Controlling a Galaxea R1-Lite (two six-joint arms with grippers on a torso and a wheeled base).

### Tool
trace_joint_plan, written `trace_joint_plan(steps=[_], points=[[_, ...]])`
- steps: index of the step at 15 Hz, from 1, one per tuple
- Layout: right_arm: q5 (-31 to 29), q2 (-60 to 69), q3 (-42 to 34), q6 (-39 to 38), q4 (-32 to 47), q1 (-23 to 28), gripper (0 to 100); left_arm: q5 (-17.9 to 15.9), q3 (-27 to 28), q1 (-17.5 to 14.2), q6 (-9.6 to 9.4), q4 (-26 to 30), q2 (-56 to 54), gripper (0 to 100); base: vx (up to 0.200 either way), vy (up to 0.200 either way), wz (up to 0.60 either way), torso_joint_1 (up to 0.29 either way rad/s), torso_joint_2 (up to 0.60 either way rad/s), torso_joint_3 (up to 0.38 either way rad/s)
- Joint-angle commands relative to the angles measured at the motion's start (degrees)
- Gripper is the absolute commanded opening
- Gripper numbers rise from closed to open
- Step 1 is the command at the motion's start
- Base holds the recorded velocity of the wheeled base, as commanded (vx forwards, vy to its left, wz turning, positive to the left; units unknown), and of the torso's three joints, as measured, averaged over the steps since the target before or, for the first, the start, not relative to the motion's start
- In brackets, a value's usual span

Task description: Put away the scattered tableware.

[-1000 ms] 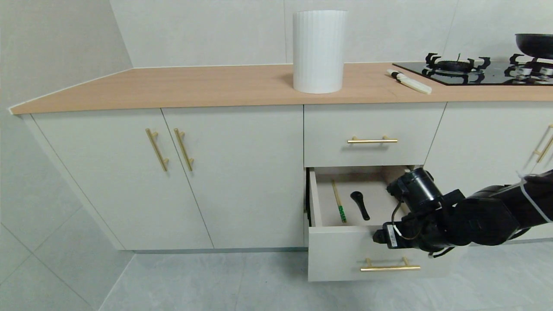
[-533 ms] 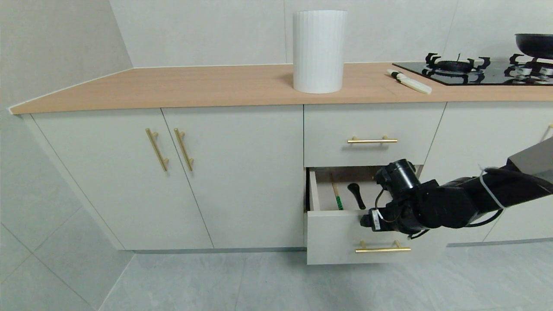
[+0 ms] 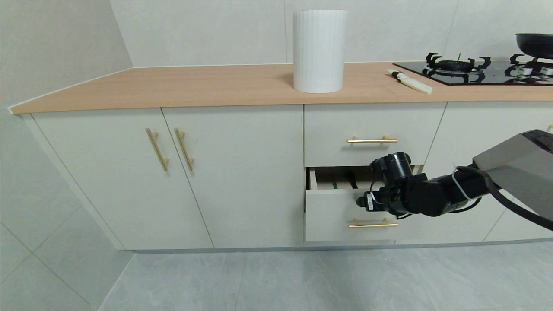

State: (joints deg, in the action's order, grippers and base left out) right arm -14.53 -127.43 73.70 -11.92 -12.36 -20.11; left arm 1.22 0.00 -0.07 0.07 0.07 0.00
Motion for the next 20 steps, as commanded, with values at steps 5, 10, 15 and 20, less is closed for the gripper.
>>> trace_joint_plan(steps=[5,10,15,20], points=[[0.38,-4.85,6.98,0.67,-1.79,1.75,100,0.01,0.0,-0.01,0.01,0.01,0.09,100,0.0,0.0,0.0,0.0,0.0,0.0],[0.64,-8.71,8.65,1.9,-11.46,3.59,100,0.01,0.0,-0.01,0.01,0.01,0.09,100,0.0,0.0,0.0,0.0,0.0,0.0],[0.47,-13.28,11.64,1.81,-17.52,4.91,100,0.01,0.0,-0.01,0.01,0.01,0.09,100,0.0,0.0,0.0,0.0,0.0,0.0],[-0.15,-15.92,13.48,1.73,-22.53,5.7,100,0.01,0.0,-0.01,0.01,0.01,0.09,100,0.0,0.0,0.0,0.0,0.0,0.0]])
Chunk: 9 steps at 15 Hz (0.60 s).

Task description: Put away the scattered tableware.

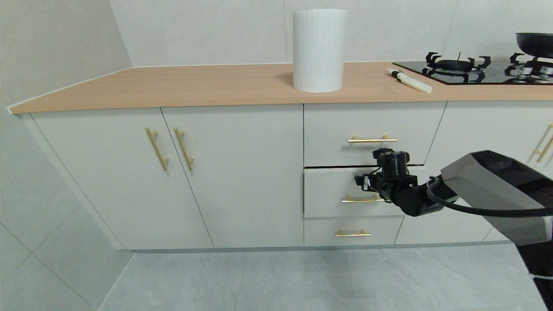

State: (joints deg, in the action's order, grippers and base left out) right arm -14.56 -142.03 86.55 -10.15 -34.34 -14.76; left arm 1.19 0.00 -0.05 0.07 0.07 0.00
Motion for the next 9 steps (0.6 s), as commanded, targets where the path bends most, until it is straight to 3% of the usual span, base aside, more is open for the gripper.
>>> trace_joint_plan(steps=[1,9], points=[[-0.12,-1.84,1.34,-0.04,-0.9,0.44,100,0.04,0.0,-0.04,0.01,0.01,0.09,100,0.0,0.0,0.0,0.0,0.0,0.0],[-3.2,-5.45,7.49,-0.22,-2.4,1.32,100,0.04,0.0,-0.04,0.01,0.01,0.09,100,0.0,0.0,0.0,0.0,0.0,0.0]])
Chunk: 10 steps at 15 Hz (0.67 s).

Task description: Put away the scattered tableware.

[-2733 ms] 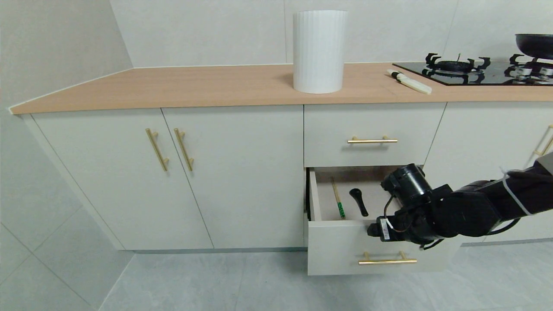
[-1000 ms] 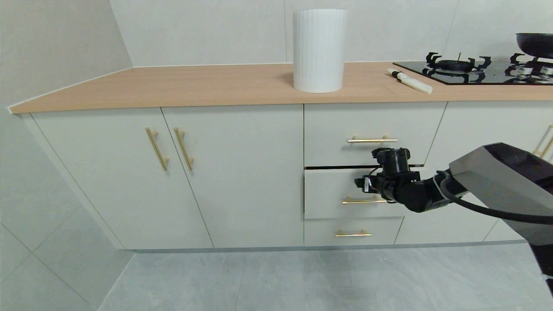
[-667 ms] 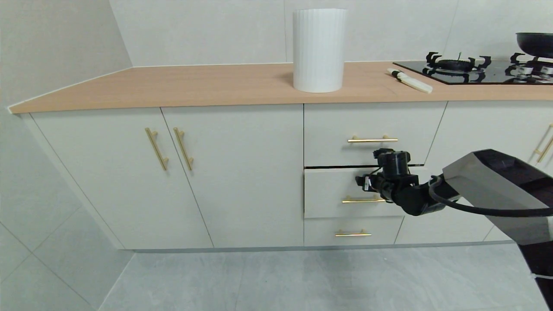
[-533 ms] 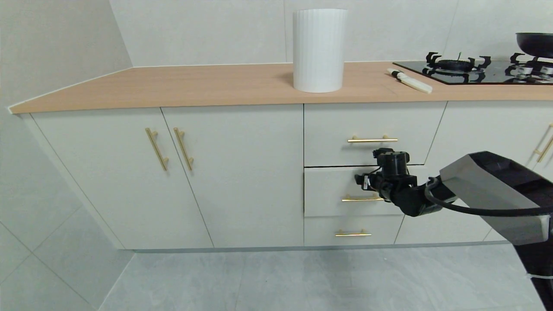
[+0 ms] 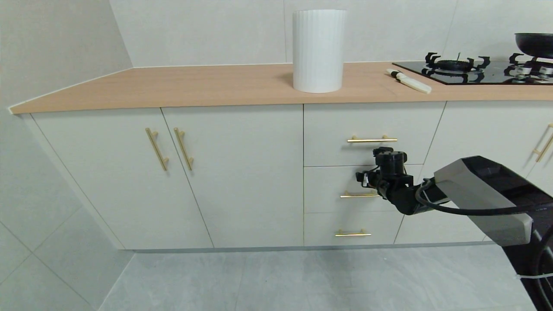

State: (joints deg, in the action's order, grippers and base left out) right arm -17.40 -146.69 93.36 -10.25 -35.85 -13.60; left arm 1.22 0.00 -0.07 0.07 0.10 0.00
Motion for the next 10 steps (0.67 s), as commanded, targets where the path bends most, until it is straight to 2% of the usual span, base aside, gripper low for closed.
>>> trace_joint_plan(steps=[1,5,7,10], points=[[-0.36,-0.7,0.42,-0.12,-0.89,0.07,100,0.01,0.0,-0.01,0.01,-0.01,0.09,100,0.0,0.0,0.0,0.0,0.0,0.0],[-0.36,2.11,-2.56,-0.12,-0.8,0.07,100,0.01,0.0,-0.01,0.01,-0.01,0.09,100,0.0,0.0,0.0,0.0,0.0,0.0],[0.17,7.91,-8.28,-0.03,-0.09,-0.11,100,0.01,0.0,-0.01,0.01,-0.01,0.09,100,0.0,0.0,0.0,0.0,0.0,0.0],[3.25,19.25,-21.29,0.14,0.26,-0.81,100,0.01,0.0,-0.01,0.01,-0.01,0.09,100,0.0,0.0,0.0,0.0,0.0,0.0]])
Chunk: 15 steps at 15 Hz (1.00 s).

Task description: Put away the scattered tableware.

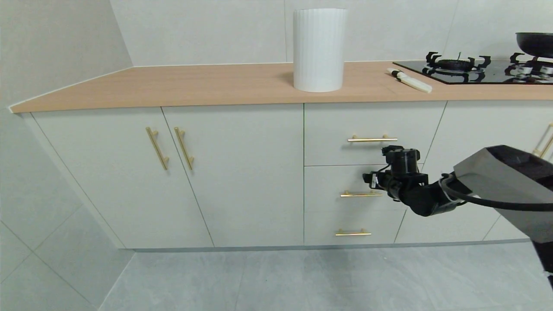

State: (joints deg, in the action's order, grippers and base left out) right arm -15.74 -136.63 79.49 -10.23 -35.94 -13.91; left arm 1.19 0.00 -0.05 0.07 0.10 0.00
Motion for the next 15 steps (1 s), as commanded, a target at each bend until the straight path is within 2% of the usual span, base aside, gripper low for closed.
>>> trace_joint_plan(steps=[1,7,8,13,15], points=[[2.2,13.23,-11.82,0.12,0.34,-1.3,100,0.04,0.0,-0.04,0.01,-0.1,0.09,100,0.0,0.0,0.0,0.0,0.0,0.0],[0.45,37.4,-30.1,0.3,-0.1,-3.76,100,0.04,0.0,-0.04,0.01,-0.1,0.09,100,0.0,0.0,0.0,0.0,0.0,0.0],[-1.05,46.1,-34.58,0.38,-0.1,-4.28,100,0.04,0.0,-0.04,0.01,-0.01,0.09,100,0.0,0.0,0.0,0.0,0.0,0.0],[-2.46,75.9,-48.38,8.65,0.52,-4.28,100,0.04,0.0,-0.04,0.01,-0.01,0.09,100,0.0,0.0,0.0,0.0,0.0,0.0],[-4.48,90.23,-50.4,14.45,7.37,-4.11,100,0.04,0.0,-0.04,0.01,-0.01,0.09,100,0.0,0.0,0.0,0.0,0.0,0.0]])
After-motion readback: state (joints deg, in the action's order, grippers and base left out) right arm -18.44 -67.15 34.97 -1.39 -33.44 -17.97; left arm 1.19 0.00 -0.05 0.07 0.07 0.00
